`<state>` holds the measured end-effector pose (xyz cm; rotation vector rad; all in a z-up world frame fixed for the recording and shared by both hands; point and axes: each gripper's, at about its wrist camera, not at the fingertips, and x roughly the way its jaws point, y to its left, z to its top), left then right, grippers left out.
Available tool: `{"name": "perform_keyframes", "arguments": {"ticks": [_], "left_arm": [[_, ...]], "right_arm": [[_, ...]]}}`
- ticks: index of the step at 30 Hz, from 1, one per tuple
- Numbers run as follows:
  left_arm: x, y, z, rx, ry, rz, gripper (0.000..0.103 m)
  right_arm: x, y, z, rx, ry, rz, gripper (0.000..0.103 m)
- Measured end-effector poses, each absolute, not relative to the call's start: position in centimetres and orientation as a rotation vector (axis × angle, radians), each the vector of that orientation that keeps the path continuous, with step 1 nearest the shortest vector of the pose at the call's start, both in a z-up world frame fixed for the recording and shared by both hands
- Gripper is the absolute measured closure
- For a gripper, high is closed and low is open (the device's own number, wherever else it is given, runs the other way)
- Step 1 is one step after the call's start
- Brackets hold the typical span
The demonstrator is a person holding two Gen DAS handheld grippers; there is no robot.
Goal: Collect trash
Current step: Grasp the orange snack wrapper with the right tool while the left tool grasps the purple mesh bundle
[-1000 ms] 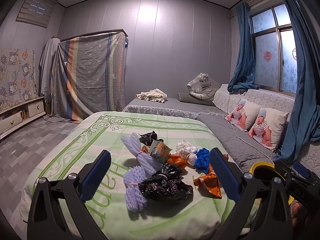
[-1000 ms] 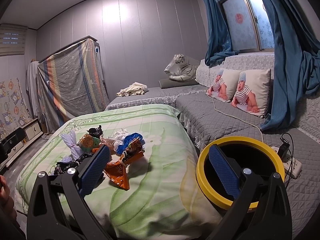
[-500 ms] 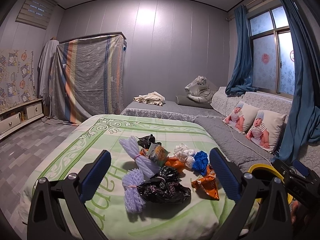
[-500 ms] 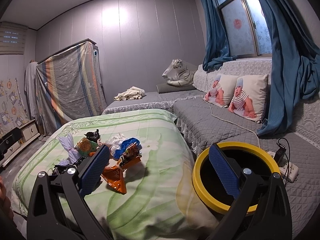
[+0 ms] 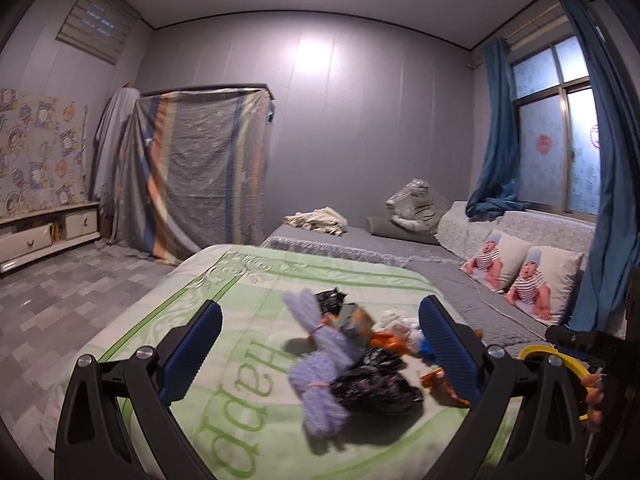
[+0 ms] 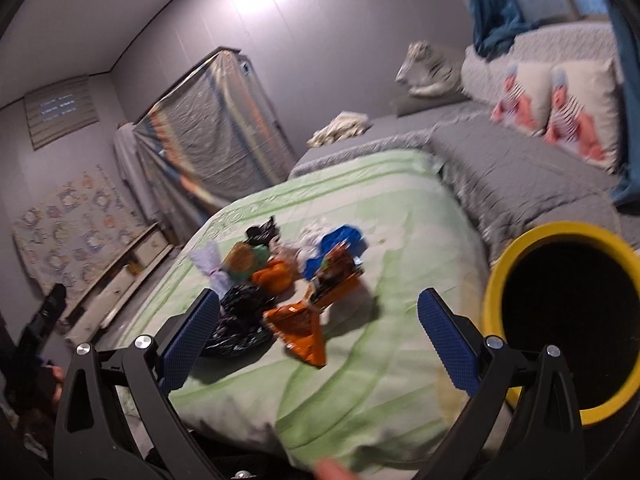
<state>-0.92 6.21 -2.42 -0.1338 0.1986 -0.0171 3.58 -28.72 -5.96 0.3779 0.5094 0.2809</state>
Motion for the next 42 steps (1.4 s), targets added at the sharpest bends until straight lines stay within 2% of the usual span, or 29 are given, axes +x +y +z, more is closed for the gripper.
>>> {"name": "perform_keyframes", "arguments": {"ticks": [10,31,40,42], "left_arm": [[3.4,8.2,-7.9,-0.136,0.447,-0.02,0.008],[8.6,7.0,-12.8,-0.032,0.672,-0.119,0.008],[9.6,6.3,-13.6,0.003,0.721,-0.116,0.009],[10.1,6.4,-13.7,-0.001,0.737,-0.104,0.012]], "right_arm": [[7.7,-26.5,-8.4,0.433,0.647,0.372,0.008],[13.3,-22.9,-10.6,0.297,0.771,0.34,0.009],[15.4,-22.3,-11.8,0.311,0.845,0.333,0.021],[15.7,-22.4,-12.0,0.315,0.854,0.328,0.024]]}}
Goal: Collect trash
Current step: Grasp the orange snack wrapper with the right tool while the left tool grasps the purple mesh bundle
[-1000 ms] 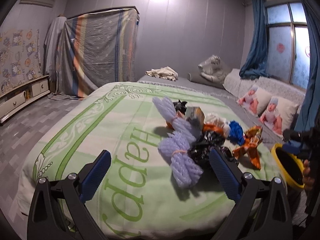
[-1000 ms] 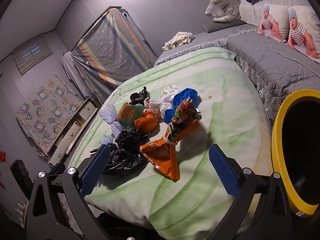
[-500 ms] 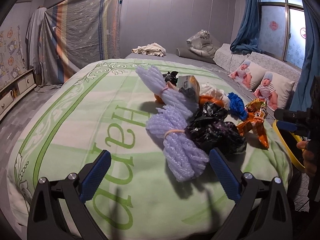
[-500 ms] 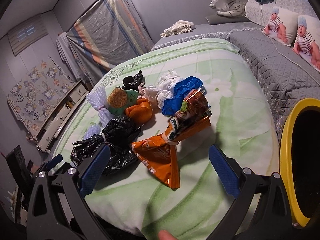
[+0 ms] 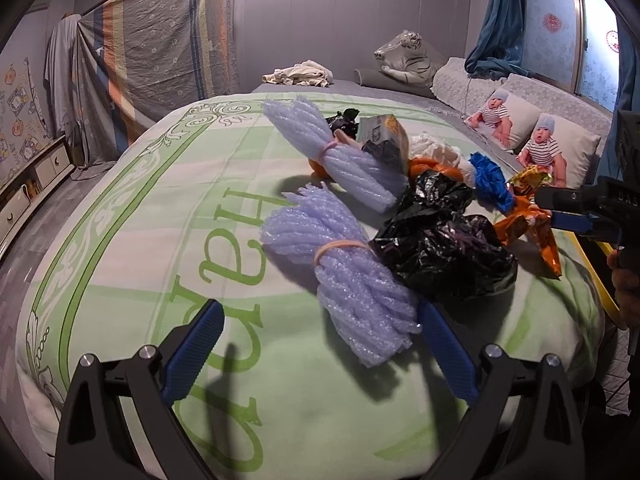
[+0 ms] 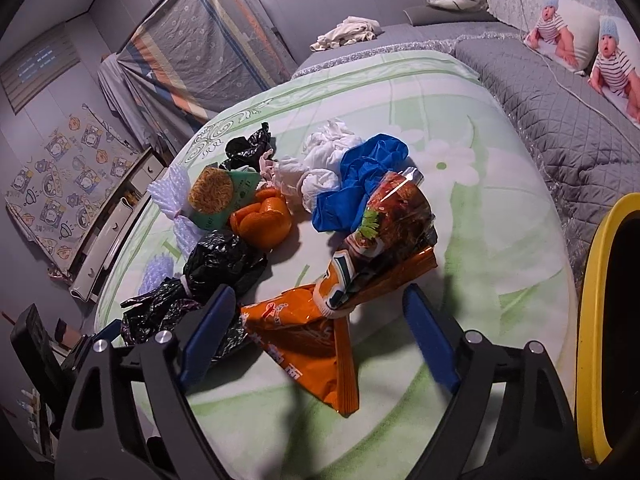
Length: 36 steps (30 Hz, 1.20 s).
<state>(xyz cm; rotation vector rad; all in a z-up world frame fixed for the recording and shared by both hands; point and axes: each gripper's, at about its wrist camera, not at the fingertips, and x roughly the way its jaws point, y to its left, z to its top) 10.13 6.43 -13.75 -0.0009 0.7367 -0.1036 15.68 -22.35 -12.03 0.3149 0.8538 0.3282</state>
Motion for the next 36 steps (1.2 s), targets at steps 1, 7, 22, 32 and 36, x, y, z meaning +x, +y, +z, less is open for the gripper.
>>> {"name": "perform_keyframes", "arguments": {"ticks": [1,7,22,32,36], "left_arm": [[10.5,6.5,-13.8,-0.005,0.747,-0.098,0.014],[12.1,7.1,-13.9,-0.039,0.778,-0.08,0.03],[15.7,11.6,-14.5,-0.268,0.824,-0.011,0.077],[13.9,12.3,-12.8,-0.293,0.752,0.007,0.083],[12.6,11.8,-11.7,-0.289,0.711,0.001,0.083]], "right_arm": [[15.8,-22.3,-12.1,0.315,0.856,0.329,0.025],[16.8,-22.1,-12.8,0.321,0.889,0.327,0.035],[18.0,-21.4,-13.3,0.315,0.92,0.344,0.055],[17.6,-21.2,-12.7,0.305,0.898,0.36,0.076],[16.7,-21.3,-11.8,0.31,0.868,0.38,0.077]]}}
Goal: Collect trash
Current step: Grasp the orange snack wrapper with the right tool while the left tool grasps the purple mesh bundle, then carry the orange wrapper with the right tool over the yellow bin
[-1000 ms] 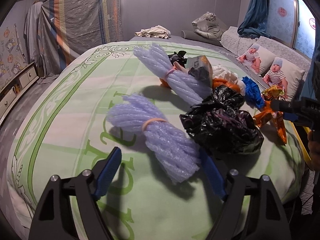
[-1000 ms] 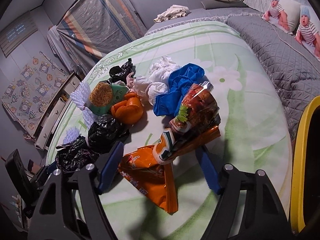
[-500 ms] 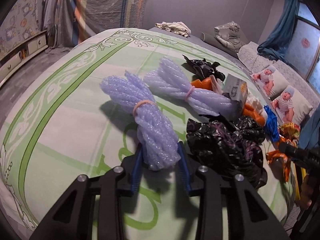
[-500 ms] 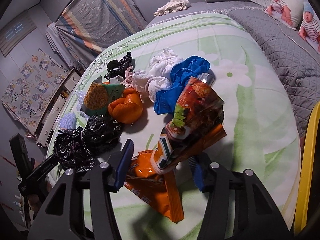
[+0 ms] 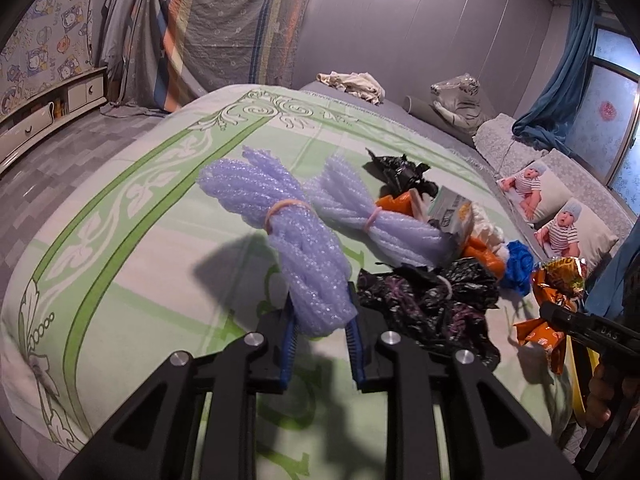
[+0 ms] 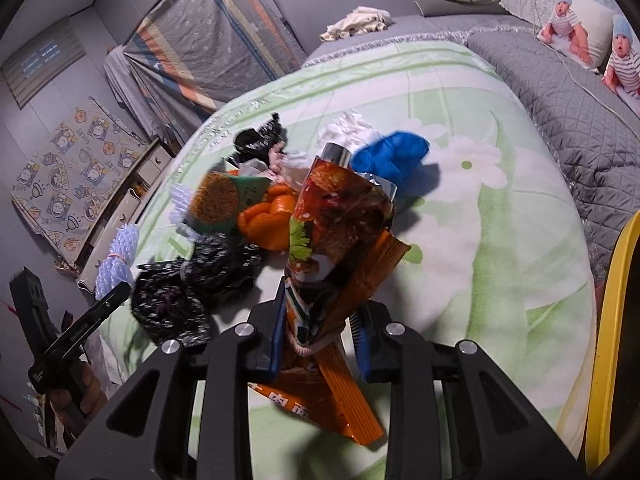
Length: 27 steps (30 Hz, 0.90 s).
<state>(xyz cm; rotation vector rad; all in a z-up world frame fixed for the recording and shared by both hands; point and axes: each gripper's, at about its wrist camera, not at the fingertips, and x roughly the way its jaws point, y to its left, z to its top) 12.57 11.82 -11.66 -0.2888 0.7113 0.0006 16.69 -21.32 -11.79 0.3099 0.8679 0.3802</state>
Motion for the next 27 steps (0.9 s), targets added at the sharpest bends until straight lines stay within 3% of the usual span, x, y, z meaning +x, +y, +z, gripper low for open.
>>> {"name": "perform_keyframes", "arguments": {"ticks": [11,27], "left_arm": [[9.7,9.7,-7.5,-0.23,0.585,-0.022,0.083],[7.3,0.7,-1.5,-0.082,0.448,-0.212,0.083]], "right_arm": [[12.6,-23.8,-7.4,0.358,0.719,0.392,0.077],[6.4,-30.5,-3.6,0.418,0.546,0.326,0.077]]}}
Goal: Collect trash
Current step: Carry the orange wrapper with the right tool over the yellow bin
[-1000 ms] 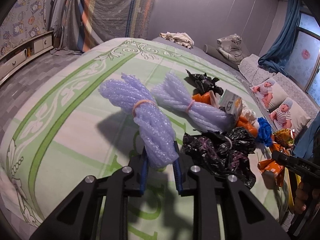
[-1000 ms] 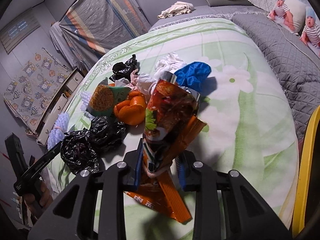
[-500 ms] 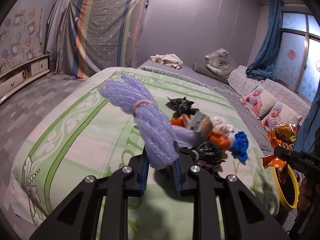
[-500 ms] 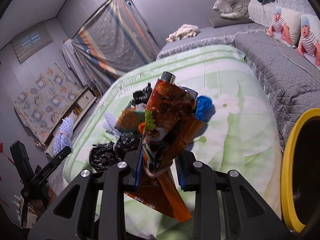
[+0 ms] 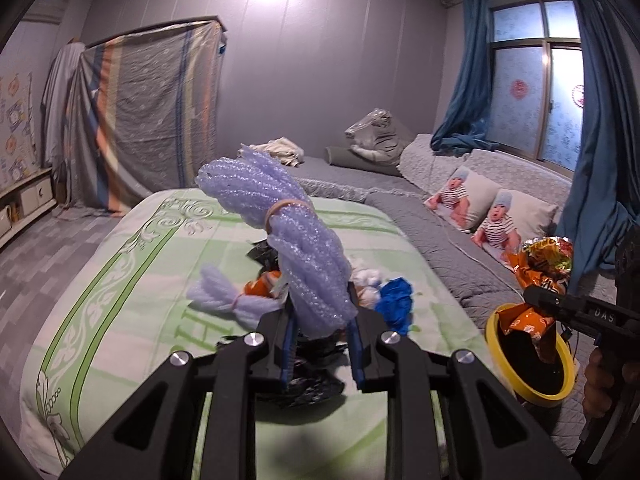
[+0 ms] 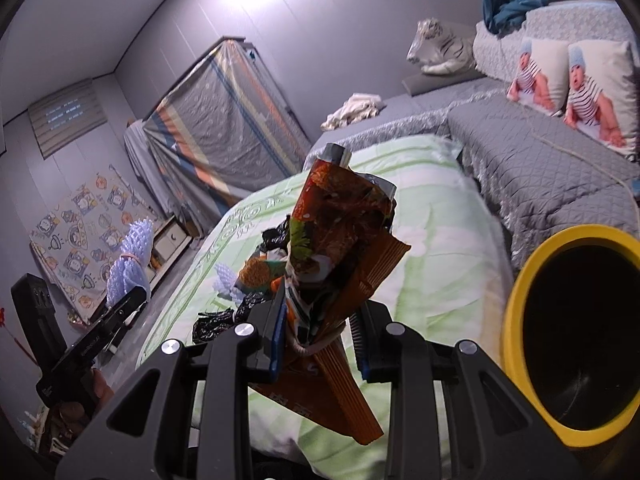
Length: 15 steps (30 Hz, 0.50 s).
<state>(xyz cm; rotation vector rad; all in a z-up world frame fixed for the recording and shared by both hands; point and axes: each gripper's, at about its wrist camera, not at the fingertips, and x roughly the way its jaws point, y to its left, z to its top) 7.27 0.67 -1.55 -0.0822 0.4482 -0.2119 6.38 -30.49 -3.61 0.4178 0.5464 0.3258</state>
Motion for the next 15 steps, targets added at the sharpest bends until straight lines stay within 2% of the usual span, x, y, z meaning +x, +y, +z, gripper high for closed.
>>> {"name": "perform_keyframes", "arguments": {"ticks": [15], "left_arm": [[6.1,-7.5,1.4,0.013,0.375,-0.391,0.083]], "right_arm": [[0.7,-37.3,-2.0,0.446,0.419,0.176,0.077]]}}
